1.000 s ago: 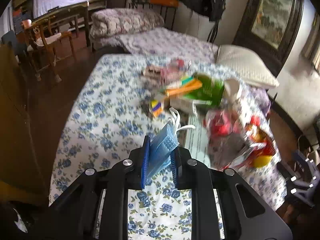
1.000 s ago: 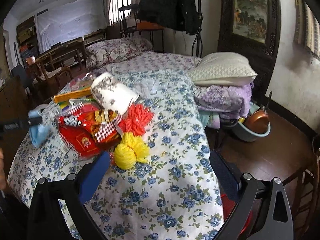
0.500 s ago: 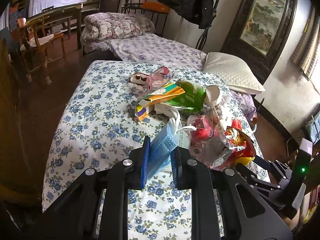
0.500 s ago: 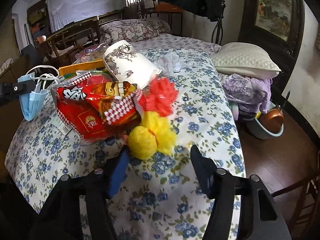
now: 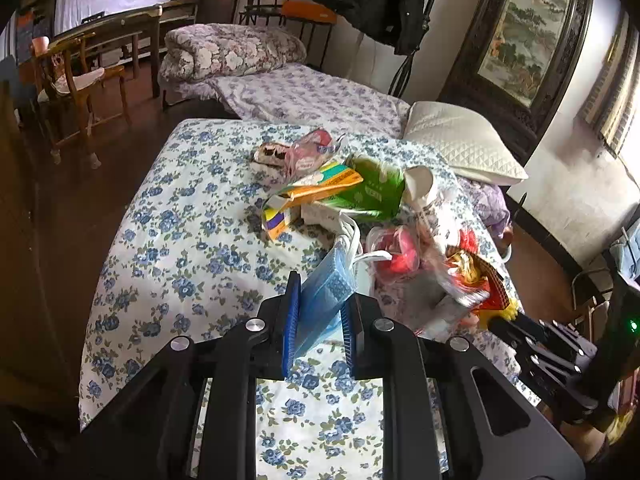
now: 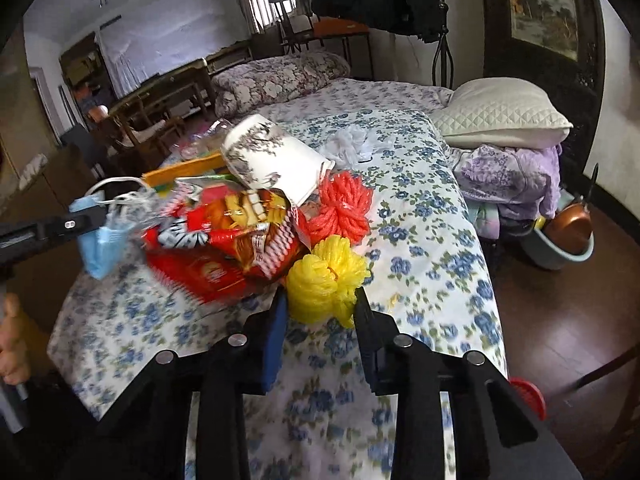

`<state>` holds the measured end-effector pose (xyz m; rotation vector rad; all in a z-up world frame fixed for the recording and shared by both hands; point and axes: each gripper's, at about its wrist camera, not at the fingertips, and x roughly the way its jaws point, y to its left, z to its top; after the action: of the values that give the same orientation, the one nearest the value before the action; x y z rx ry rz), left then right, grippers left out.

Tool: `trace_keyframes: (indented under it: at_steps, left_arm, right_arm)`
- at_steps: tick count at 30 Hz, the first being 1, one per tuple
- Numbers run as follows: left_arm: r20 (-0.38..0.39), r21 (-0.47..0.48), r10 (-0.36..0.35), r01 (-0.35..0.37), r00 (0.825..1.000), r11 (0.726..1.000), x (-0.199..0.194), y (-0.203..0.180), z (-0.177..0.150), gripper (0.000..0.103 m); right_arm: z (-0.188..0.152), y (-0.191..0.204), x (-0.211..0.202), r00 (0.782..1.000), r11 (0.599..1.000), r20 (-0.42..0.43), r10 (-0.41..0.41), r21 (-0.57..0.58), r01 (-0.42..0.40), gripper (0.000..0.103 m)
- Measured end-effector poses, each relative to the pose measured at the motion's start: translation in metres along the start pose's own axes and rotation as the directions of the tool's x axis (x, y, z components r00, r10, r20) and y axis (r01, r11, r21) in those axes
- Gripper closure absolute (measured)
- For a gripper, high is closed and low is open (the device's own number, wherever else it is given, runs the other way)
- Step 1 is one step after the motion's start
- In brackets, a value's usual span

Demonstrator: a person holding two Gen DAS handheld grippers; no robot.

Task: Collect trash
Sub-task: 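Grasp the blue face mask with left gripper while right grasps yellow mesh bundle, then carry both items to the red wastebasket and open both grippers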

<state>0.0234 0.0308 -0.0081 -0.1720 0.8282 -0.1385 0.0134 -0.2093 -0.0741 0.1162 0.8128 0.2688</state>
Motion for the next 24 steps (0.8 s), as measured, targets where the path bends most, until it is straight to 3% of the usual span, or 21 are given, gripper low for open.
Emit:
trace_keyframes:
  at_steps: [7, 12, 19, 24]
  left_arm:
    - [0.042, -0.006, -0.031, 0.031, 0.999, 0.999, -0.012, -0.003, 0.003, 0.083]
    - [0.078, -0.009, -0.093, 0.094, 0.993, 0.996, -0.022, -0.012, 0.004, 0.083]
    - [0.087, 0.091, -0.193, 0.185, 0.977, 0.978, -0.033, -0.065, 0.002, 0.083]
    - [0.051, 0.2, -0.307, 0.291, 0.95, 0.935, -0.04, -0.134, -0.004, 0.083]
  right_arm:
    - [0.002, 0.004, -0.035, 0.996, 1.0, 0.083, -0.01, 0.005, 0.01, 0.07]
    - [-0.003, -0.01, -0.058, 0.991, 0.999, 0.13, -0.022, 0.036, 0.017, 0.07]
    - [-0.01, -0.048, -0.101, 0.976, 0.993, 0.203, -0.073, 0.103, 0.053, 0.07]
    - [-0.026, -0.092, -0.134, 0.959, 0.98, 0.232, -0.163, 0.152, 0.13, 0.07]
